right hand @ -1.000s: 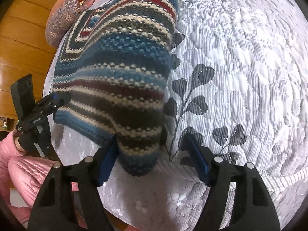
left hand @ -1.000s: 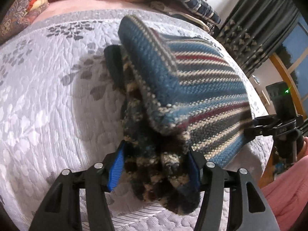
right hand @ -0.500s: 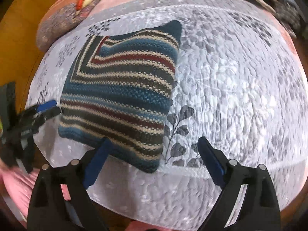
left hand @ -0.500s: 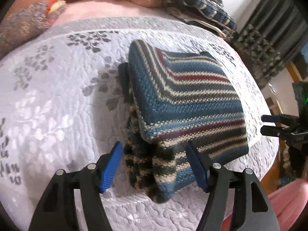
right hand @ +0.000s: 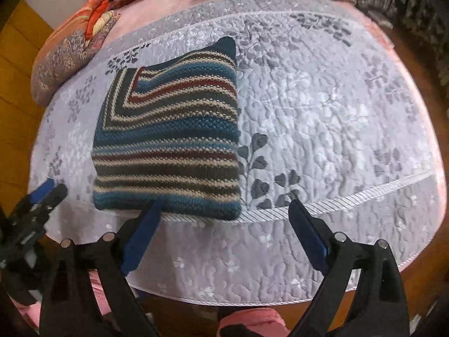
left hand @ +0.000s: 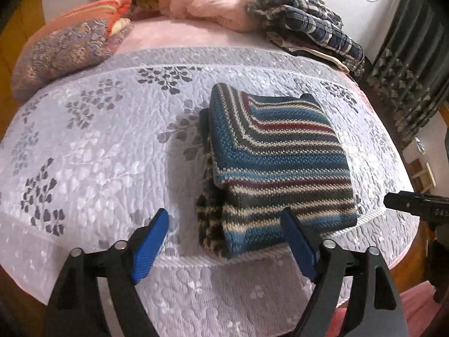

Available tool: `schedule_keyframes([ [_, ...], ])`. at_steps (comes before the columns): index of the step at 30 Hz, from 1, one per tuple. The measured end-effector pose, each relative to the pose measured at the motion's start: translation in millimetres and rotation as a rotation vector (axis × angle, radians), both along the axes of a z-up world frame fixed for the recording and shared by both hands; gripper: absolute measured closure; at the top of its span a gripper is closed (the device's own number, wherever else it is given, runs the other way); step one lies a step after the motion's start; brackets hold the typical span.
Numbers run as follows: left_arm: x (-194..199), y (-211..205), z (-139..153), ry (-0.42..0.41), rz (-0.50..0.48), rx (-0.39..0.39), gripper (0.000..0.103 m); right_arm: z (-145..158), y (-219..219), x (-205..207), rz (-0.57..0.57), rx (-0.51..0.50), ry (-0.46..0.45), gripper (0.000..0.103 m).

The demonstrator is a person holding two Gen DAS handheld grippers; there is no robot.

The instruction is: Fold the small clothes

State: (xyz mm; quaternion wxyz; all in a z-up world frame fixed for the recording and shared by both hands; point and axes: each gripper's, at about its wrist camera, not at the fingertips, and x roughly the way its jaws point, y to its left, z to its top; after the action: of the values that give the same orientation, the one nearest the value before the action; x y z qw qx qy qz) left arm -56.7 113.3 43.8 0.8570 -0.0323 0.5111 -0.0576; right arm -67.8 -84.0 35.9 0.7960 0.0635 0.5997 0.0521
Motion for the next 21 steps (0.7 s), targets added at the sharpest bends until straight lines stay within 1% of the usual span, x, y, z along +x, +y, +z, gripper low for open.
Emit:
schedule_keyframes([
  [2,-8,1,2,0.003,0.004,-0.007,0.020,2,3,-7,0.010,-0.021,-0.022,0.011],
  [4,-16,2,4,0.004,0.020,-0.008,0.020,3,6,-13,0.009,-0.018,-0.036,0.010],
  [9,-33,5,10,-0.010,0.065,0.022,0.019,11,14,-25,-0.006,-0.020,-0.074,0.007],
  [11,-38,4,12,-0.022,0.073,0.049,0.018,15,15,-29,-0.013,-0.036,-0.091,0.006],
  [13,-41,4,13,-0.024,0.080,0.072,0.017,16,17,-32,-0.017,-0.052,-0.091,0.005],
  [15,-44,6,12,-0.022,0.087,0.077,0.016,14,18,-34,-0.016,-0.052,-0.085,0.005],
  [18,-46,6,11,-0.019,0.090,0.091,0.016,10,26,-36,0.006,-0.090,-0.057,0.005],
  [21,-47,3,13,-0.029,0.091,0.121,0.016,6,34,-40,0.025,-0.093,-0.049,0.005],
])
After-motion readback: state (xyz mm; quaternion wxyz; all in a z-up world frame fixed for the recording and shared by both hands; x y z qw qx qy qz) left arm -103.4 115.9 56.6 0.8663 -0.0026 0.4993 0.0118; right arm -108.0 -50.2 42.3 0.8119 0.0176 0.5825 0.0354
